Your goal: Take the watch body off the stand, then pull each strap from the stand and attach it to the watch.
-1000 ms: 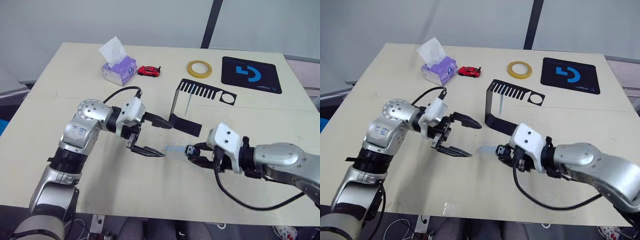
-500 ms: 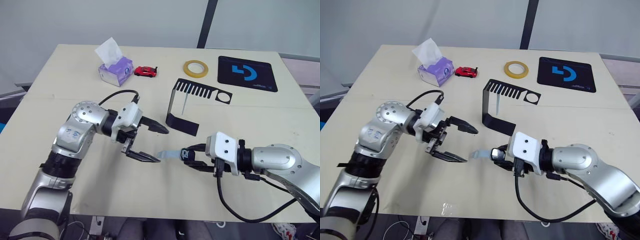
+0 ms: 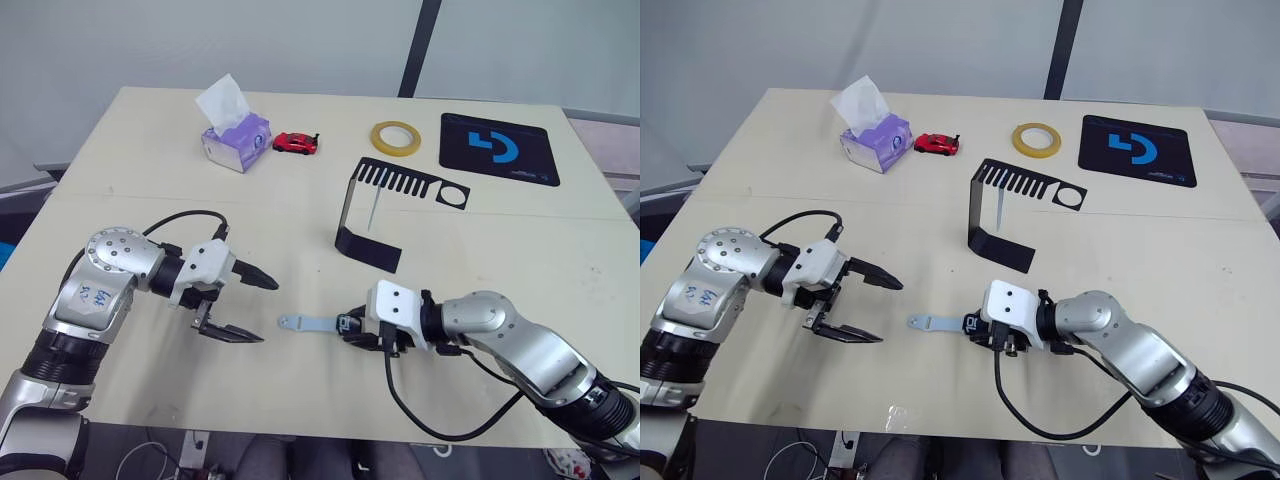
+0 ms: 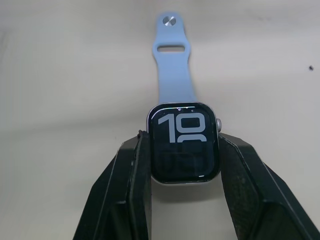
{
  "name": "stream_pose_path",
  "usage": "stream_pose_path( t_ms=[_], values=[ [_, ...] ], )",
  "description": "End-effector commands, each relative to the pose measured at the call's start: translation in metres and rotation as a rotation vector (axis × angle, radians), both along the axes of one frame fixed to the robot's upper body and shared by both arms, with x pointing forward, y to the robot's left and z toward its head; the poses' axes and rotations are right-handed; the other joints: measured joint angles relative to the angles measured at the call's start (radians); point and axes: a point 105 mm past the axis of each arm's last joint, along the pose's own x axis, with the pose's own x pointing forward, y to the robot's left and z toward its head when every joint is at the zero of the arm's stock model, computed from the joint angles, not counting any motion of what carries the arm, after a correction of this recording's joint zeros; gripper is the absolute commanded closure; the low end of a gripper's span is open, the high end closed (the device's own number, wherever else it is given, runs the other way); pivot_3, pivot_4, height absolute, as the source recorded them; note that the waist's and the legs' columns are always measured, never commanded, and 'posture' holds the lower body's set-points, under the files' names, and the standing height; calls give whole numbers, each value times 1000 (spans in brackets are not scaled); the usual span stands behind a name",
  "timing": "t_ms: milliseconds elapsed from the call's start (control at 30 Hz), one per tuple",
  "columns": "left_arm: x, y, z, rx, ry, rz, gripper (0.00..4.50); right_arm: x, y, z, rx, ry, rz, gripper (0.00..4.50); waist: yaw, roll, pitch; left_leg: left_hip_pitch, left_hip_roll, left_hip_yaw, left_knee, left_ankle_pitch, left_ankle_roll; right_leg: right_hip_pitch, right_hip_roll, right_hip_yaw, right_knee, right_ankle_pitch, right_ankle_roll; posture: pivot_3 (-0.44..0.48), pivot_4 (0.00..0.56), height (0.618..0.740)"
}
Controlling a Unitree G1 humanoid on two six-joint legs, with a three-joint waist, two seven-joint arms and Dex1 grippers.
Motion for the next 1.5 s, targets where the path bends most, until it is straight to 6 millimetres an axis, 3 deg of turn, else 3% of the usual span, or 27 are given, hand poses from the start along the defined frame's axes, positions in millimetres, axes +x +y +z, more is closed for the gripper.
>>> stream_pose_path(
  t_ms=[33,167,200,267,333,367,467,600,733,833,1067,1200,1367,1500],
  values=[
    [-4,5,6,-9,-38,-2,12,2,2,1,-2,-14,2,2913,-2,0,0,0,0,0,0,0,0,0,0,-1,0,0,0,0,150,738],
    [-5,3,4,-21,-43,-10,12,5,1,3,12,-6,-4,2913,-3,0,0,1,2,0,0,0,0,0,0,-1,1,0,0,0,150,738],
    [-5,2,4,-22,-43,-11,0,5,2,4,21,-5,-5,1894,-3,0,0,1,2,0,0,0,0,0,0,-1,1,0,0,0,150,738],
    [-5,1,3,-31,-40,-10,0,5,1,10,40,-7,-10,1276,-3,0,0,1,1,1,0,0,0,0,0,-2,1,0,0,0,150,738],
    [-4,-1,3,-46,-34,0,0,3,-5,16,42,-16,-12,216,-1,0,0,1,1,1,0,0,0,0,0,-2,1,0,0,0,150,738],
    [-4,-1,3,-50,-33,4,0,1,-7,18,41,-18,-13,47,-1,0,0,1,1,1,0,0,0,0,0,-2,1,0,0,0,150,738],
    [-4,-3,7,-105,20,34,0,-4,-19,27,62,-34,-42,47,0,0,0,1,1,0,0,0,0,0,0,-1,1,0,0,0,150,738],
    [1,11,17,-246,109,214,0,-26,-53,50,183,-65,-155,47,5,0,0,0,1,-1,0,-1,0,0,-2,0,1,0,0,0,150,738],
    [8,35,13,-303,104,413,0,-27,-104,62,332,-161,-442,47,0,0,0,0,2,-1,0,-2,-1,1,-2,3,1,0,0,0,150,738],
    [12,47,10,-328,84,526,0,-41,-131,60,366,-200,-568,47,1,0,0,4,3,0,-1,-2,-1,3,-1,6,1,0,0,0,150,738],
    [21,75,9,-260,-9,639,0,-65,-157,65,375,-231,-693,47,-3,0,0,6,3,3,-1,-2,-2,4,-1,9,1,0,0,0,150,738],
    [21,71,14,-284,10,618,0,-60,-155,67,397,-231,-703,47,-2,0,0,7,3,3,-2,-2,-2,3,-1,9,1,0,0,0,150,738],
    [13,29,23,-314,2,475,0,-35,-130,70,460,-223,-645,1656,-2,0,0,6,3,2,-2,-2,-2,3,-2,9,1,0,0,0,150,738],
    [8,-11,41,-406,6,380,0,-6,-107,73,500,-219,-612,3702,-2,-1,0,6,3,2,-1,-2,-3,3,-1,9,2,0,0,0,150,738]
  ],
)
